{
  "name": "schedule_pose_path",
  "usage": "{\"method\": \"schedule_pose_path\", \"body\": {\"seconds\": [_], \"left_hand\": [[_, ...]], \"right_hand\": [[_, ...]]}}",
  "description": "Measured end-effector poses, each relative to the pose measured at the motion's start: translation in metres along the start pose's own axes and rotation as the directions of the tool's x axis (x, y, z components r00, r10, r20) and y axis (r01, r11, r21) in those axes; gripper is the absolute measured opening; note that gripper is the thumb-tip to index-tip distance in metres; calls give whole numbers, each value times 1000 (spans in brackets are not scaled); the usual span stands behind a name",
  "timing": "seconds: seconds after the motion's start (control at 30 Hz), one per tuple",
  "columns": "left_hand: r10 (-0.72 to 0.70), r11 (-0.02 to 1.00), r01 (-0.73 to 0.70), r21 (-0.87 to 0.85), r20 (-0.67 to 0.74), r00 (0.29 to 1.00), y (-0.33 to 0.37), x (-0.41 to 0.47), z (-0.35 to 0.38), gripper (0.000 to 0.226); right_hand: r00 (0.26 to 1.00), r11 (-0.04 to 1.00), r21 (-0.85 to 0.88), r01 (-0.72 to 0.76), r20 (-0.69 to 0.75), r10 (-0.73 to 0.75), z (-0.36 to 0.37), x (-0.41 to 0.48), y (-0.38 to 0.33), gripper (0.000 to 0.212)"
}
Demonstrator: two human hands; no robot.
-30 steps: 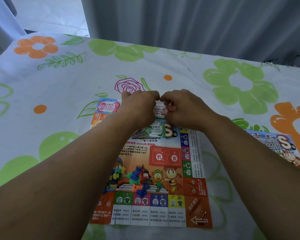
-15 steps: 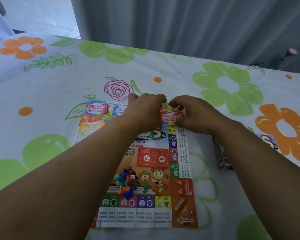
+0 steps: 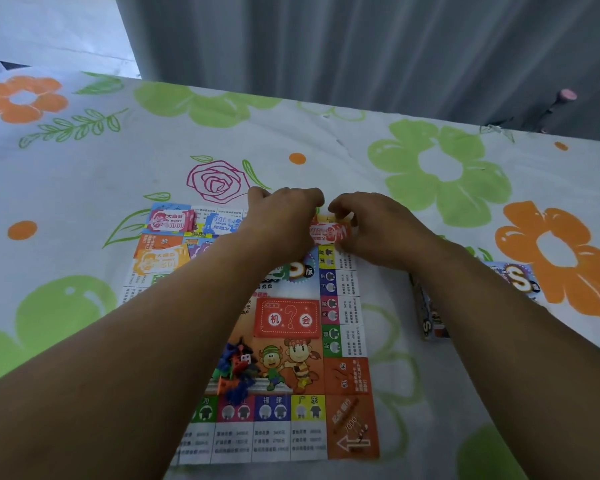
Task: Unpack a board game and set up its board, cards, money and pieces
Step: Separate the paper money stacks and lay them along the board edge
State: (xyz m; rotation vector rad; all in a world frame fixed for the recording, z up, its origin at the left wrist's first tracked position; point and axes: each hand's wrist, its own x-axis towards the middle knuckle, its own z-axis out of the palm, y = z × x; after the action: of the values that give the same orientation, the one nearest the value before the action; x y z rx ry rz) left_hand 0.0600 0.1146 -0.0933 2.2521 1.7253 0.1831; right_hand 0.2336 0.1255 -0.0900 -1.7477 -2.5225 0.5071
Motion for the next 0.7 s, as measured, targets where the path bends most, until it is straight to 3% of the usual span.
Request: {"method": "schedule_pose_path", "body": {"seconds": [0.7], "left_hand": [[-18, 999, 18, -44, 15, 1000, 5, 5, 3, 54]], "right_hand": [[999, 999, 28, -19, -27, 19, 1, -2, -3, 40]]}}
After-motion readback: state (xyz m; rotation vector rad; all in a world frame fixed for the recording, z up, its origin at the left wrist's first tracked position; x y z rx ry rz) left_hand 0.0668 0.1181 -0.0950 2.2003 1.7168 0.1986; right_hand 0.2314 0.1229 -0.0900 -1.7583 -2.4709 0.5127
